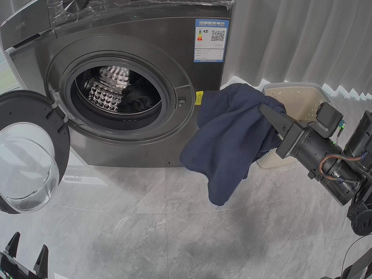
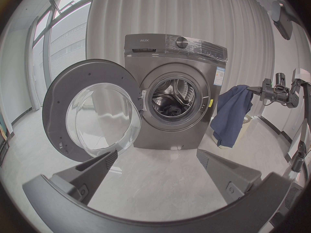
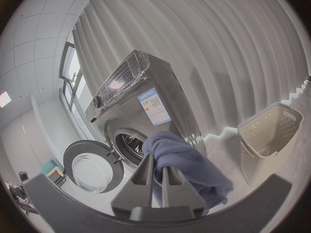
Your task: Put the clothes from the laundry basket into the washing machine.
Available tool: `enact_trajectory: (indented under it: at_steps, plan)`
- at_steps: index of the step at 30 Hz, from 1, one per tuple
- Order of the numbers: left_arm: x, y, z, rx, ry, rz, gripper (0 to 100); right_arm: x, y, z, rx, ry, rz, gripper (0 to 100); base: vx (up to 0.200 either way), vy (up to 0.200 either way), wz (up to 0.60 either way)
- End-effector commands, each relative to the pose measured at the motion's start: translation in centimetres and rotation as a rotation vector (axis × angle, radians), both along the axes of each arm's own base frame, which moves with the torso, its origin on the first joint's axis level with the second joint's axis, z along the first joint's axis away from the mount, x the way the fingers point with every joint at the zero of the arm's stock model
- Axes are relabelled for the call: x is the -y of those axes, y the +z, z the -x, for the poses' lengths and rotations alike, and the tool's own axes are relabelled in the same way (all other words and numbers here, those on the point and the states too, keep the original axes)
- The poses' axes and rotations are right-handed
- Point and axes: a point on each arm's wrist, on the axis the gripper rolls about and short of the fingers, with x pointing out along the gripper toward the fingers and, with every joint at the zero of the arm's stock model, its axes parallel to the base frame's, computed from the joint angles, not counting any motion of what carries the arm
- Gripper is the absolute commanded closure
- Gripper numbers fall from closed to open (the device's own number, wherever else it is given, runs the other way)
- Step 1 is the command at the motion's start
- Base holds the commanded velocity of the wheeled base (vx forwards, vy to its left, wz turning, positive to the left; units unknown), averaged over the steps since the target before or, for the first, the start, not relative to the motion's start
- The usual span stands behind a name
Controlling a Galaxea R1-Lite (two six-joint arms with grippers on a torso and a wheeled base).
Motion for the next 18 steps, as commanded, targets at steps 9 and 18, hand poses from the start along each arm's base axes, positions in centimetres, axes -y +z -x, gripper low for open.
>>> enact_trajectory:
  at_steps: [9,18]
  plan:
    - [0.00,-0.42,-0.04,-0.006,0.000,0.000,0,-0.19,-0.26,-0.08,-0.008,0.004,0.006,100,0.000,0.156,0.00]
    - [0.00,-0.42,-0.04,-0.006,0.000,0.000,0,-0.20,-0.22,-0.09,-0.006,0.004,0.005,100,0.000,0.200,0.00]
